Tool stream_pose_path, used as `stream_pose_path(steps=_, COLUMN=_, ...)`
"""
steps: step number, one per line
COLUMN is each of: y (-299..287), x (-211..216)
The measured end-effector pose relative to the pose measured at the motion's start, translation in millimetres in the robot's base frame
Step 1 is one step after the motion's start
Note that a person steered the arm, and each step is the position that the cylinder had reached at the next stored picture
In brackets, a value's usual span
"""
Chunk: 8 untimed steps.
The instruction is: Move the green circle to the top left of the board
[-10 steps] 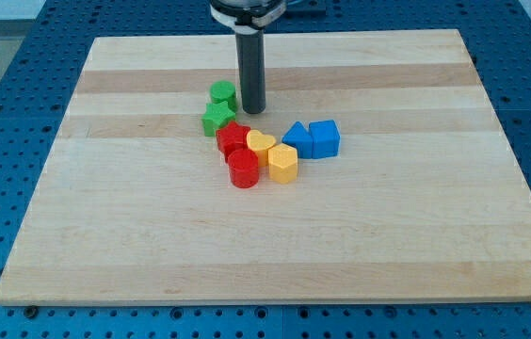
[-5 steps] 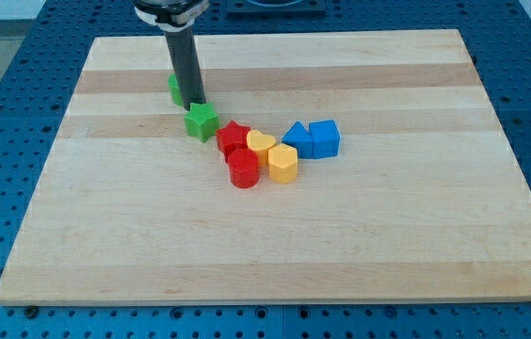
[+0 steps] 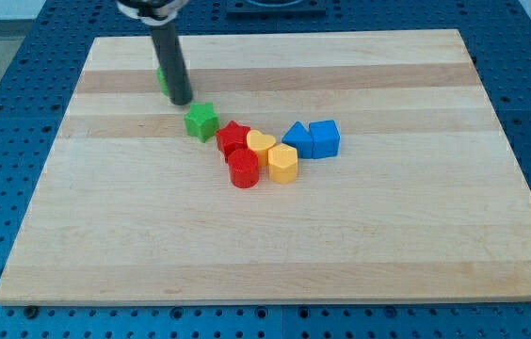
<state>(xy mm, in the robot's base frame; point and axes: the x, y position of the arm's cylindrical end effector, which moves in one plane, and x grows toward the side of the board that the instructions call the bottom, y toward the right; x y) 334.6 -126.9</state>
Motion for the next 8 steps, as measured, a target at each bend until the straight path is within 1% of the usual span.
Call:
stream_pose_path(steps=2, y=-5.2, x=-7.4)
stream_pose_path(steps=3, y=-14.2, x=-21.1)
stream_pose_path(steps=4, y=-21.7, x=-24.6)
stream_pose_path(steps=5, y=-1.3, x=-25.3)
stream_pose_path(steps=6, y=2.5, x=-36.1)
stream_pose_path(steps=8, y=-16.4, x=-38.3)
